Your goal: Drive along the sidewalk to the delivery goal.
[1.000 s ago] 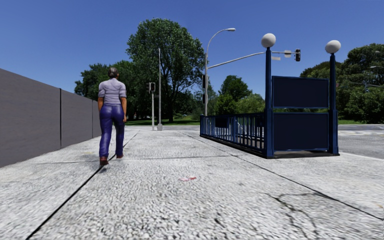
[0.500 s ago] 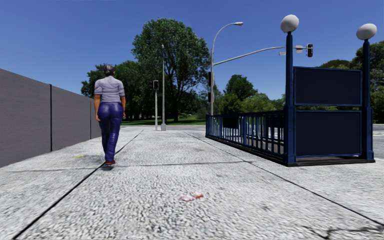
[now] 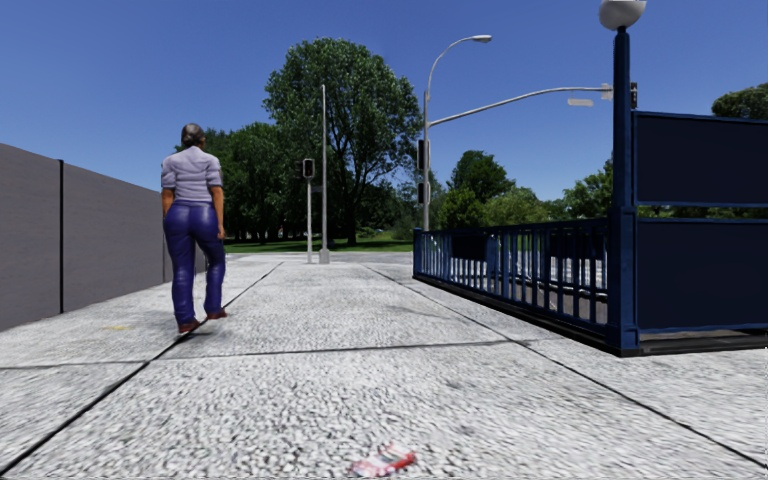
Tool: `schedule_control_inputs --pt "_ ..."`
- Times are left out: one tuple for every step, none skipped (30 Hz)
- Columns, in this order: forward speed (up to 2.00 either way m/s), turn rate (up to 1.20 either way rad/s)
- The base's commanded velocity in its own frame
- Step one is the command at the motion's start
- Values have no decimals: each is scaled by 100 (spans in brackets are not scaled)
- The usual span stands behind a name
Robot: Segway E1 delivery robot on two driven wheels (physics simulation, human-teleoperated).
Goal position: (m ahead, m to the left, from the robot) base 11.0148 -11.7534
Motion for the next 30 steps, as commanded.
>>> schedule_control_inputs --pt "157 0" --pt "157 0" --pt "157 0" --pt "157 0" --pt "157 0" --pt "157 0" --pt "157 0" --pt "157 0" --pt "157 0" --pt "157 0" --pt "157 0" --pt "157 0" --pt "157 0" --pt "157 0" --pt "157 0" --pt "157 0" --pt "157 0" --pt "157 0" --pt "157 0" --pt "157 0" --pt "157 0" --pt "161 0" --pt "176 0" --pt "176 0" --pt "200 0" --pt "200 0" --pt "200 0" --pt "200 0" --pt "200 0" --pt "200 0"
